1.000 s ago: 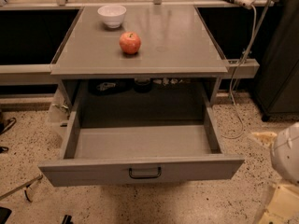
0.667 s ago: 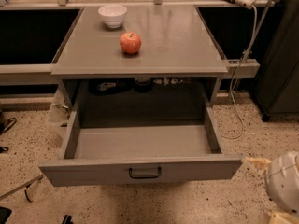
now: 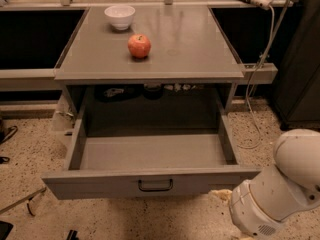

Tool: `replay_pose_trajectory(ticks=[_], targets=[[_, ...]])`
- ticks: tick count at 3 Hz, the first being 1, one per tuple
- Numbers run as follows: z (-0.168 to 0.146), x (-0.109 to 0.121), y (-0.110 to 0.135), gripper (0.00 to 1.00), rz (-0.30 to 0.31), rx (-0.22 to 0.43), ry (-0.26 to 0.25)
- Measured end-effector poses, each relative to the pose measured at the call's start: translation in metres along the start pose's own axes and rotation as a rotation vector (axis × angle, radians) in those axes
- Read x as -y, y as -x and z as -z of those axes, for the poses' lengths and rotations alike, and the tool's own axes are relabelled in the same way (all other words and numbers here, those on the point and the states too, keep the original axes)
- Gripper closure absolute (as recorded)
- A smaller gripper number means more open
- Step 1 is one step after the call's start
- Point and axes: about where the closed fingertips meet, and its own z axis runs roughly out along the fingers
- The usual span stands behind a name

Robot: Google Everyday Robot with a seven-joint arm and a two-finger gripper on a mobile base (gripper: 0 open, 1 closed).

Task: Close top drawer

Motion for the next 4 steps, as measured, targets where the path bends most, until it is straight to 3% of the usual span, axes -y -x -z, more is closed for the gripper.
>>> replay_pose_trajectory(ticks=[1,2,3,4], targets=[[-0.020,0.005,0.012,0.00,0.054,0.016,0.043],[-0.020,0.011,0.009,0.00,0.051,0.026,0.040],[-0.030,0.031,0.015,0.00,0.067,0.035,0.054],[-0.042,0.047,0.020,0.00,0.046,0.038,0.144]])
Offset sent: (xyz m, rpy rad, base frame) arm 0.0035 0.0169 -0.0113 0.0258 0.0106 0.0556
